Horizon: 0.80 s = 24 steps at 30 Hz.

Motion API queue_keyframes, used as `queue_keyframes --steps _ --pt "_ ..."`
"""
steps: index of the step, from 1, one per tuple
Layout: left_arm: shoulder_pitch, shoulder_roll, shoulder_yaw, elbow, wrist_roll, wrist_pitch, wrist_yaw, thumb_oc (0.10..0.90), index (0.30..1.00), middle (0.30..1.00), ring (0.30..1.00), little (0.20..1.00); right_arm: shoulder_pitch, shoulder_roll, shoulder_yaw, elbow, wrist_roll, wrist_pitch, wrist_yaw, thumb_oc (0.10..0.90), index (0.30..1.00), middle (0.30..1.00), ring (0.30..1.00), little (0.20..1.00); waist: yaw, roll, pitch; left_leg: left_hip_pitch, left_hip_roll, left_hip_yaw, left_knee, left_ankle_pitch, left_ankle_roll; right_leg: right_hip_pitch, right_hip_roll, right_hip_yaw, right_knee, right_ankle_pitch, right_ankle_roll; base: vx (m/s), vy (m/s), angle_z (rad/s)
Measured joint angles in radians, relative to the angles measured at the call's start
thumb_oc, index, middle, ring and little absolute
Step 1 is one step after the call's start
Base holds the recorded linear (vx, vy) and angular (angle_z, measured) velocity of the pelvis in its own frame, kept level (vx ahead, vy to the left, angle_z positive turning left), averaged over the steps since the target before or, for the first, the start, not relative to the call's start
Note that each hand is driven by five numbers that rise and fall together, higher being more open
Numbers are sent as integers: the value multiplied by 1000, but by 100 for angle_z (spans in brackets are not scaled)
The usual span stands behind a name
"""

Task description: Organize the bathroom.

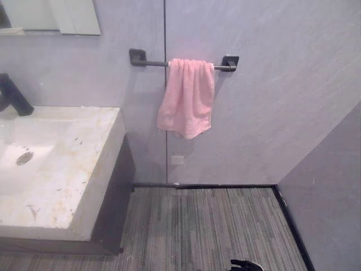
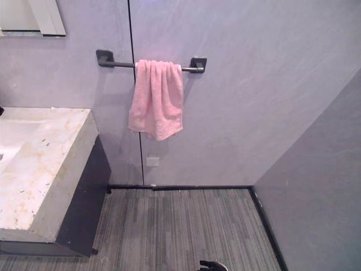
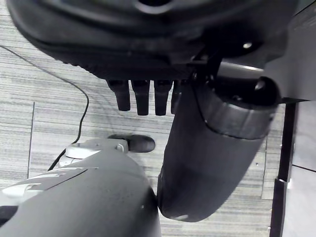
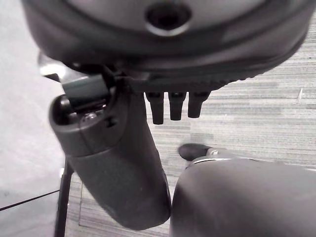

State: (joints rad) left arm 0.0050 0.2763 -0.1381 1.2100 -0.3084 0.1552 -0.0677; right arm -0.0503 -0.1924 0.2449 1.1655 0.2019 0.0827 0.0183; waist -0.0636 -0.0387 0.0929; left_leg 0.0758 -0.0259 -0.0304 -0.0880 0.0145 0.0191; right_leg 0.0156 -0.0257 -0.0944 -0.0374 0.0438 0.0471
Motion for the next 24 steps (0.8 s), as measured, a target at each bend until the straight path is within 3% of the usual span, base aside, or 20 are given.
queue_keyframes --steps 15,24 --pt "-2 -1 2 20 1 2 34 800 900 900 900 900 2 0 -2 5 2 37 -9 800 900 900 900 900 0 6 -14 0 0 0 0 0 0 0 0 0 0 0 0 0 0 0" --pt "-4 -3 35 38 -21 52 42 800 900 900 900 900 -3 6 -20 9 10 81 -29 800 900 900 900 900 0 3 -22 2 0 0 0 0 0 2 0 0 0 0 0 0 0 0"
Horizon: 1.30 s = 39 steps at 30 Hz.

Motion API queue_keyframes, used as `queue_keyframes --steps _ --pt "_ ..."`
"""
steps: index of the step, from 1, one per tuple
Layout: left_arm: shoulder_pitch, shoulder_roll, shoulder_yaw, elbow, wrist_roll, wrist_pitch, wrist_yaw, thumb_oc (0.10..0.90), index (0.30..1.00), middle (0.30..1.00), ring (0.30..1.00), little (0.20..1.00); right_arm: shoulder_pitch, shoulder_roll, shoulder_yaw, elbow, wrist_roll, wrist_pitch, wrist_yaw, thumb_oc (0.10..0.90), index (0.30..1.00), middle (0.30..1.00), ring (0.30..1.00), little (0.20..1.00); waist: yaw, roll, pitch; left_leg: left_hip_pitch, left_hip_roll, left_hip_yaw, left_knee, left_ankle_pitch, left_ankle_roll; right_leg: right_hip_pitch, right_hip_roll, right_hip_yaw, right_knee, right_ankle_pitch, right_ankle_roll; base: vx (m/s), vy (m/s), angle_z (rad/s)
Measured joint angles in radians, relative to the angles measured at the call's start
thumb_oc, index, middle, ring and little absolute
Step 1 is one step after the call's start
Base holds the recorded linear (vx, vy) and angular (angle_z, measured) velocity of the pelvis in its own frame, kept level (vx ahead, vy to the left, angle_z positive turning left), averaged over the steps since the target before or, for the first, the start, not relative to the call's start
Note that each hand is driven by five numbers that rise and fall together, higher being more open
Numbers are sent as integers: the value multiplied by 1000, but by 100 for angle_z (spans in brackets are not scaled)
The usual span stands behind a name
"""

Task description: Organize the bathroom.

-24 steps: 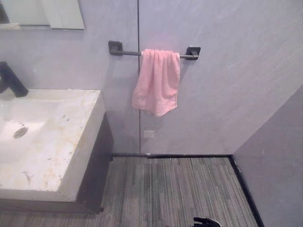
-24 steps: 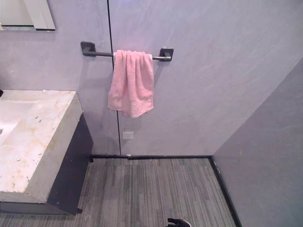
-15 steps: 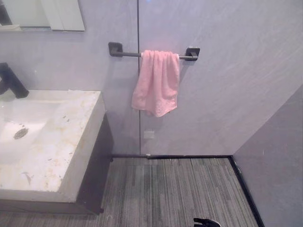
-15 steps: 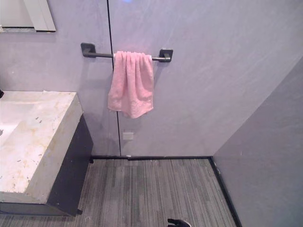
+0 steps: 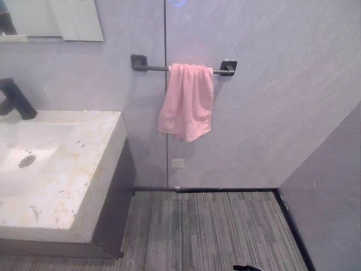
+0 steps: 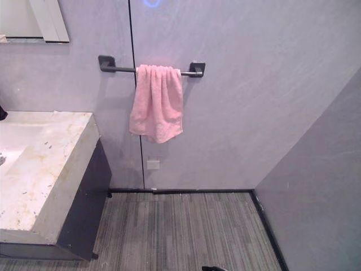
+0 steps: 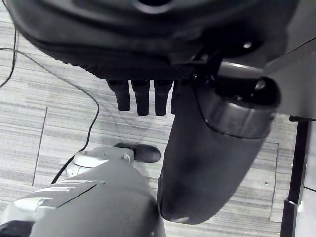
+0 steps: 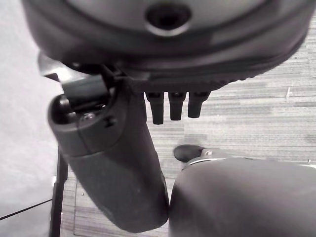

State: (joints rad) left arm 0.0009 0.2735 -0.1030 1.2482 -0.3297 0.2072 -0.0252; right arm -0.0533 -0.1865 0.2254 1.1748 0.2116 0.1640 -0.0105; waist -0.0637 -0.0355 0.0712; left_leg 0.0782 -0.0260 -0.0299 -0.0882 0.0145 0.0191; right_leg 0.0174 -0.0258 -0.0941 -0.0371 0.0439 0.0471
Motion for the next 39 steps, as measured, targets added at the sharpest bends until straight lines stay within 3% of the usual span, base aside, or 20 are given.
queue_keyframes --steps 6,13,22,24,25,26,27,28,29,30,31,32,33,36,38,39 --pt "-1 3 2 6 -56 45 -13 800 900 900 900 900 -1 0 0 0 0 7 1 800 900 900 900 900 0 0 -3 0 0 0 0 0 0 0 0 1 0 1 0 0 0 0" --pt "3 10 44 12 -185 138 -104 800 900 900 900 900 -1 4 -21 0 2 26 6 800 900 900 900 900 -1 0 -3 2 0 4 0 0 0 0 0 3 1 1 1 8 11 0" --pt "-13 12 42 20 -137 146 -118 800 900 900 900 900 -20 1 -59 8 37 45 25 800 900 900 900 900 -7 6 6 -2 0 47 4 -3 4 -50 0 36 64 -3 2 24 60 -15" --pt "-42 7 42 30 -127 149 -121 800 900 900 900 900 -43 -10 -70 9 46 33 24 800 900 900 900 900 -16 20 31 -22 -5 64 39 -25 27 -110 -1 43 166 0 10 10 106 -33" --pt "-67 -4 41 34 -117 152 -123 800 900 900 900 900 -69 -29 -75 -1 53 17 29 800 900 900 900 900 -24 57 59 -43 14 80 73 -33 39 -182 6 22 280 33 58 31 94 -34" --pt "-83 -4 40 42 -104 155 -128 800 900 900 900 900 -77 -34 -77 -2 61 9 31 800 900 900 900 900 -33 62 72 -57 3 93 108 -47 51 -209 7 17 330 44 65 38 71 -29" --pt "-102 -6 41 47 -97 158 -130 800 900 900 900 900 -87 -42 -81 -10 79 -3 34 800 900 900 900 900 -34 73 92 -93 17 96 165 -69 87 -264 -4 20 423 38 62 70 22 -14" --pt "-110 -11 40 46 -91 155 -128 800 900 900 900 900 -93 -49 -97 -25 102 -21 44 800 900 900 900 900 -43 84 102 -123 18 97 218 -95 80 -327 -18 13 532 35 43 226 -111 -10" --pt "-106 -14 42 47 -90 150 -123 800 900 900 900 900 -94 -57 -118 -42 119 -37 48 800 900 900 900 900 -62 105 107 -134 17 103 249 -106 87 -401 -46 11 700 -51 8 396 -242 -3" --pt "-107 -18 41 47 -91 149 -119 800 900 900 900 900 -92 -62 -116 -41 112 -39 47 800 900 900 900 900 -69 108 104 -132 16 104 252 -116 73 -395 -57 21 669 -77 21 394 -285 1" --pt "-111 -19 40 47 -92 146 -121 800 900 900 900 900 -91 -64 -113 -39 108 -39 47 800 900 900 900 900 -71 110 102 -133 10 102 248 -116 73 -369 -59 23 562 -97 34 304 -264 -12" --pt "-113 -18 42 49 -101 138 -125 800 900 900 900 900 -91 -64 -96 -39 107 -40 47 800 900 900 900 900 -73 97 106 -150 -7 107 255 -116 73 -350 -65 60 375 -109 58 198 -195 -23" --pt "-114 -11 43 48 -104 130 -124 800 900 900 900 900 -86 -57 -103 -40 113 -43 50 800 900 900 900 900 -83 72 126 -162 -30 115 268 -116 73 -351 -92 83 264 -103 67 228 -243 -24" --pt "-117 -2 43 47 -113 97 -112 800 900 900 900 900 -92 -52 -148 -62 128 -63 64 800 900 900 900 900 -116 58 173 -192 -52 119 332 -156 64 -354 -116 94 139 -57 85 349 -450 4" --pt "-115 -1 45 29 -137 89 -104 800 900 900 900 900 -103 -60 -170 -56 130 -64 75 800 900 900 900 900 -112 74 197 -213 -27 106 424 -220 36 -340 -120 45 152 18 71 438 -528 15" --pt "-115 -3 45 28 -140 84 -103 800 900 900 900 900 -108 -64 -168 -47 130 -64 78 800 900 900 900 900 -110 80 202 -212 -11 98 440 -232 24 -334 -107 40 166 24 64 381 -394 41"
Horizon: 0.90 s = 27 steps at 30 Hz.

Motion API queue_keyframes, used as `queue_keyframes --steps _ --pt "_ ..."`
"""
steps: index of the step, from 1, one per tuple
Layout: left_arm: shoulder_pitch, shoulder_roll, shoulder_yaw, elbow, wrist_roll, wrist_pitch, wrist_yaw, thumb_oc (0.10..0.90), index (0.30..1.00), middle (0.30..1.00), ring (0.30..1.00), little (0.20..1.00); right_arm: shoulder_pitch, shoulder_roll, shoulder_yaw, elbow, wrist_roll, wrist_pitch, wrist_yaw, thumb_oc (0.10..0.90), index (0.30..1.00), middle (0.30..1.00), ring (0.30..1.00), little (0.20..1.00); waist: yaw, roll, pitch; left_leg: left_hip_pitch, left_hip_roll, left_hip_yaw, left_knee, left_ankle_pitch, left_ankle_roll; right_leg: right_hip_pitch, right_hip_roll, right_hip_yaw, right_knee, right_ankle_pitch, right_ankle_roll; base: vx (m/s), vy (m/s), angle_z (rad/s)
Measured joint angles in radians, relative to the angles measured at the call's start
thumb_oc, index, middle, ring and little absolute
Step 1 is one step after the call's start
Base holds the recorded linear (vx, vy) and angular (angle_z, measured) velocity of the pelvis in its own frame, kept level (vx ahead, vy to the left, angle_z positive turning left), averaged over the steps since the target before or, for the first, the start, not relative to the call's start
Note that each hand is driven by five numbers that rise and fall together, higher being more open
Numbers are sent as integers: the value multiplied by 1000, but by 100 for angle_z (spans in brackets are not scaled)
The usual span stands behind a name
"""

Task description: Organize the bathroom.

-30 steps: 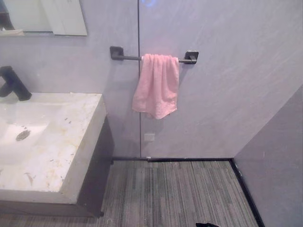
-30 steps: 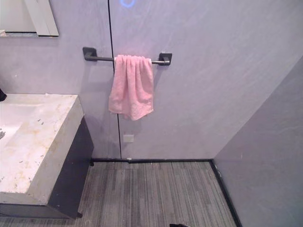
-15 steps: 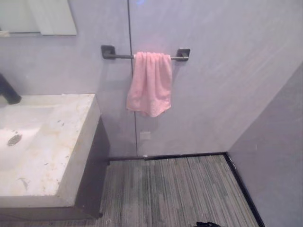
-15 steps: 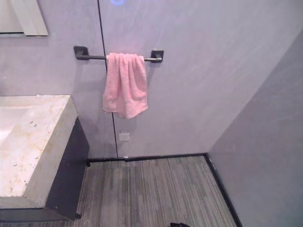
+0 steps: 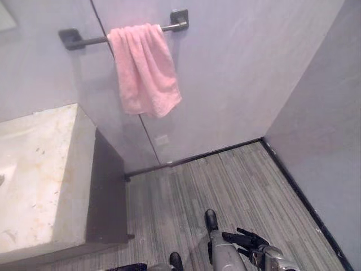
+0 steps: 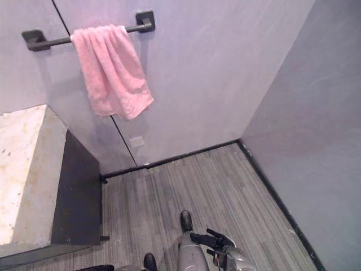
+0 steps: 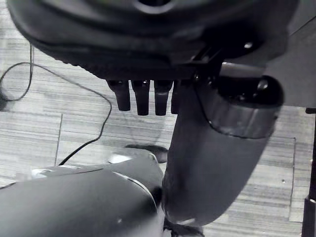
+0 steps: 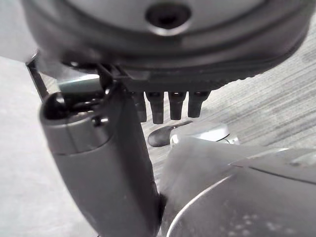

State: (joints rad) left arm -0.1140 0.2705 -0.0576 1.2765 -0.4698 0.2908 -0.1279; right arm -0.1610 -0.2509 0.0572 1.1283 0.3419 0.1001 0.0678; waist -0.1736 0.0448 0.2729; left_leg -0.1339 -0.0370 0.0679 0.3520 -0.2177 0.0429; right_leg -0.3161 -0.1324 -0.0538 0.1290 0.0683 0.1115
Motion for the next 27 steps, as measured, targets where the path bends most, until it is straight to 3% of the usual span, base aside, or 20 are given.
queue_keyframes --steps 2,3,4,5,6,7,10,11,14,15,16,19,20,22,23,24,27 --pt "-2 12 2 0 0 -9 -4 800 900 900 900 900 -5 0 0 7 -1 0 9 800 900 900 900 900 -3 -4 3 6 25 -31 41 -33 -38 5 21 -26 74 6 -4 383 -367 55" --pt "4 10 5 -1 2 -9 -17 800 900 900 900 900 -6 -9 18 13 -5 -4 10 800 900 900 900 900 6 -4 2 15 70 -25 56 -54 -55 4 49 -37 119 -7 -16 412 -390 36" --pt "10 7 4 -11 13 -8 -25 800 900 900 900 900 -9 -18 51 15 -6 -13 8 800 900 900 900 900 8 13 -7 19 106 -29 42 -60 -58 -1 71 -44 143 -34 -9 461 -443 32" --pt "10 5 -1 -10 16 -7 -28 800 900 900 900 900 -10 -20 61 15 -6 -16 8 800 900 900 900 900 8 23 -13 17 127 -28 28 -59 -55 -10 85 -47 168 -47 -28 309 -311 45" --pt "11 8 -7 -9 31 -5 -33 800 900 900 900 900 -11 -7 61 14 -5 -19 10 800 900 900 900 900 0 14 -28 16 141 -20 6 -57 -63 -42 90 -24 256 -81 -72 315 -353 67" --pt "13 12 -6 -8 36 -5 -34 800 900 900 900 900 -15 11 59 15 -14 -19 0 800 900 900 900 900 -16 -1 -38 15 139 -12 8 -49 -89 -40 90 -23 255 -122 -112 366 -446 71" --pt "18 -10 -6 -11 39 9 -60 800 900 900 900 900 -6 11 74 37 -62 -17 -36 800 900 900 900 900 3 11 -57 56 156 23 30 4 -89 27 117 -64 187 -139 -133 315 -422 41" --pt "18 -18 -8 -10 42 19 -59 800 900 900 900 900 1 11 88 36 -63 -12 -42 800 900 900 900 900 -1 9 -69 72 157 34 10 36 -91 49 117 -84 170 -155 -160 240 -359 50" --pt "17 -19 -20 -7 89 19 -46 800 900 900 900 900 33 13 109 29 -59 2 -58 800 900 900 900 900 -25 8 -90 70 176 54 -4 97 -100 131 117 -162 87 -149 -166 140 -284 72" --pt "17 -18 -27 -10 124 14 -45 800 900 900 900 900 50 13 112 25 -60 14 -64 800 900 900 900 900 -21 -5 -99 64 166 63 6 111 -106 177 114 -187 44 -138 -190 131 -262 101" --pt "17 -14 -42 -14 139 -6 -46 800 900 900 900 900 56 11 113 33 -60 37 -70 800 900 900 900 900 -6 -23 -110 54 146 65 -12 87 -102 208 111 -189 -3 -130 -206 194 -229 61" --pt "30 -12 -47 -58 168 -53 -56 800 900 900 900 900 74 -3 116 47 -61 65 -68 800 900 900 900 900 32 -34 -109 37 107 99 -201 117 -111 270 120 -200 -65 -112 -211 144 -130 13" --pt "35 -11 -47 -69 169 -65 -56 800 900 900 900 900 76 -4 124 50 -61 70 -67 800 900 900 900 900 36 -39 -107 22 100 97 -292 166 -115 294 126 -205 -78 -112 -211 269 -211 -4" --pt "31 0 -67 -75 186 -94 -64 800 900 900 900 900 80 -11 152 47 -60 68 -62 800 900 900 900 900 33 -46 -103 -47 114 15 -408 270 -167 325 150 -197 -113 -116 -211 269 -191 -15" --pt "14 12 -71 -90 199 -102 -69 800 900 900 900 900 78 -13 150 47 -60 72 -58 800 900 900 900 900 45 -30 -88 -82 143 -44 -440 310 -183 348 172 -184 -129 -108 -209 250 -118 -50" --pt "5 22 -63 -98 206 -117 -72 800 900 900 900 900 81 -15 150 52 -60 72 -53 800 900 900 900 900 59 -27 -72 -105 178 -56 -440 329 -182 379 187 -159 -145 -110 -209 256 -110 -65" --pt "4 36 -65 -110 237 -125 -79 800 900 900 900 900 115 -20 151 55 -61 70 -53 800 900 900 900 900 57 -21 -64 -101 202 -32 -409 332 -177 448 184 -117 -176 -116 -196 154 -21 -57"
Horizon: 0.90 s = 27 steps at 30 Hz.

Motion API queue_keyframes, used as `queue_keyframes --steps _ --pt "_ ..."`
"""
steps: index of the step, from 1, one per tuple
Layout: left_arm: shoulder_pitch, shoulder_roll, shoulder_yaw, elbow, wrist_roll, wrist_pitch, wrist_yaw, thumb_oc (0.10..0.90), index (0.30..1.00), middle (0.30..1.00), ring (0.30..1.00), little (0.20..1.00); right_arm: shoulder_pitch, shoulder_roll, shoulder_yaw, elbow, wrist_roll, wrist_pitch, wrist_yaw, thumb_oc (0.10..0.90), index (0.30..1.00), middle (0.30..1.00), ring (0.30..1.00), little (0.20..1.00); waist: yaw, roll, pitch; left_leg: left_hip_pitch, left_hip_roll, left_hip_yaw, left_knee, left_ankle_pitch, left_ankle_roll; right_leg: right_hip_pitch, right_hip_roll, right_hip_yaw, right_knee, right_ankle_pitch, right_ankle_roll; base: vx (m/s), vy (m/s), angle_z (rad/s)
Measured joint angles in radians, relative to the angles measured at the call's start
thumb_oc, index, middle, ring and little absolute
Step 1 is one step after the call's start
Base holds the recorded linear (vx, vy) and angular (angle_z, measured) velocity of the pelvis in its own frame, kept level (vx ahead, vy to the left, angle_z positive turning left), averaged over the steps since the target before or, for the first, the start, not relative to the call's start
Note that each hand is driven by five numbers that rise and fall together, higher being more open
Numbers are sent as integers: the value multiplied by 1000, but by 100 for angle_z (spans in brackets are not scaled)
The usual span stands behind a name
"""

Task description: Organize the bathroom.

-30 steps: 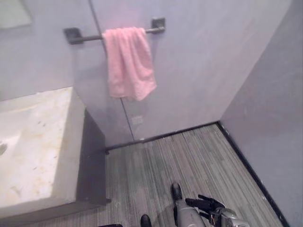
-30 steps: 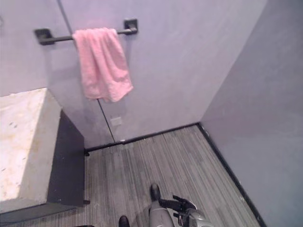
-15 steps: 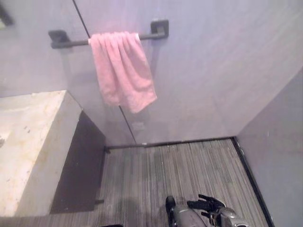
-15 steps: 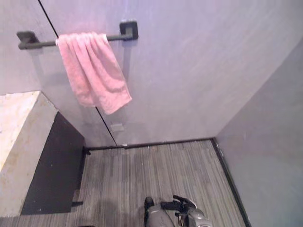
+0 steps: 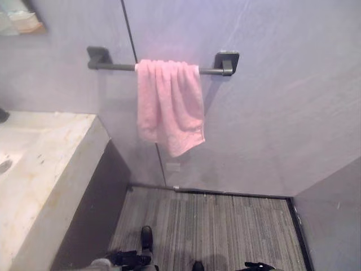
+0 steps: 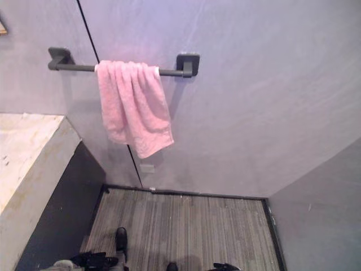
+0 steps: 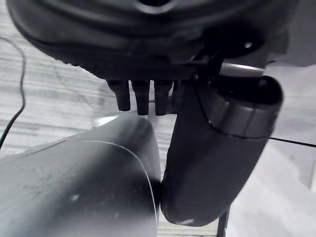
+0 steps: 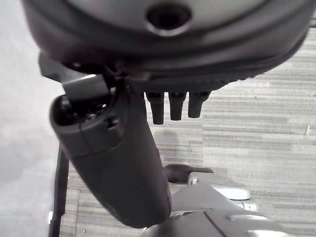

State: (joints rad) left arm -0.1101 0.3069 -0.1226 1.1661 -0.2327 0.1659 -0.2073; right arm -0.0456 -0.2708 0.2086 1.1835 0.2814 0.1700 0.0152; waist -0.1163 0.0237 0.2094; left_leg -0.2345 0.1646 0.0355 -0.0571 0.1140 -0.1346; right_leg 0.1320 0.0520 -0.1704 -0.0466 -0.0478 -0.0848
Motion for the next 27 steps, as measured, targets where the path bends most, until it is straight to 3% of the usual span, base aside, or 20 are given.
queue_keyframes --steps 2,3,4,7,8,12,17,23,27 --pt "2 2 -13 -5 40 -8 -11 800 900 900 900 900 30 -14 -4 1 2 -4 -6 800 900 900 900 900 -21 36 -9 37 -8 28 36 -20 19 33 -6 41 -8 -18 46 130 36 -62" --pt "2 7 -19 -8 54 -3 -15 800 900 900 900 900 31 -19 -4 5 2 -4 -20 800 900 900 900 900 -26 45 -5 55 -21 9 40 7 29 28 -18 69 16 -42 59 101 56 -60" --pt "2 12 -17 -16 62 3 -17 800 900 900 900 900 34 -13 -7 15 5 -3 -29 800 900 900 900 900 -25 44 -4 63 -32 11 50 6 30 17 -28 89 39 -56 78 94 86 -82" --pt "42 39 2 -90 82 22 -22 800 900 900 900 900 60 -10 -43 35 21 -4 -64 800 900 900 900 900 -37 36 -2 115 -129 21 24 44 98 -10 -130 140 133 -118 164 134 109 -56" --pt "35 47 1 -104 81 30 -23 800 900 900 900 900 62 -13 -50 30 22 -9 -74 800 900 900 900 900 -40 37 1 109 -141 31 23 58 108 -31 -144 134 153 -131 177 91 58 -13" --pt "-4 51 -16 -136 60 35 -30 800 900 900 900 900 50 -7 -78 30 55 -24 -103 800 900 900 900 900 -41 43 32 102 -155 41 33 58 111 -25 -143 105 115 -115 177 85 44 3" --pt "63 60 -15 -217 12 40 23 800 900 900 900 900 58 -10 -151 -47 158 -120 -155 800 900 900 900 900 -44 59 26 121 -140 58 -16 59 99 -42 -132 120 115 -108 173 64 2 -16" --pt "202 145 28 -561 -6 78 53 800 900 900 900 900 152 -80 -182 -576 238 -98 -258 800 900 900 900 900 -31 59 25 117 -119 67 -15 68 101 -45 -113 118 113 -101 168 33 -32 -3" --pt "234 196 78 -780 -5 79 60 800 900 900 900 900 122 -100 -252 -716 236 -118 -263 800 900 900 900 900 -4 55 23 109 -101 52 -10 75 91 -44 -93 102 113 -97 161 25 -86 8"
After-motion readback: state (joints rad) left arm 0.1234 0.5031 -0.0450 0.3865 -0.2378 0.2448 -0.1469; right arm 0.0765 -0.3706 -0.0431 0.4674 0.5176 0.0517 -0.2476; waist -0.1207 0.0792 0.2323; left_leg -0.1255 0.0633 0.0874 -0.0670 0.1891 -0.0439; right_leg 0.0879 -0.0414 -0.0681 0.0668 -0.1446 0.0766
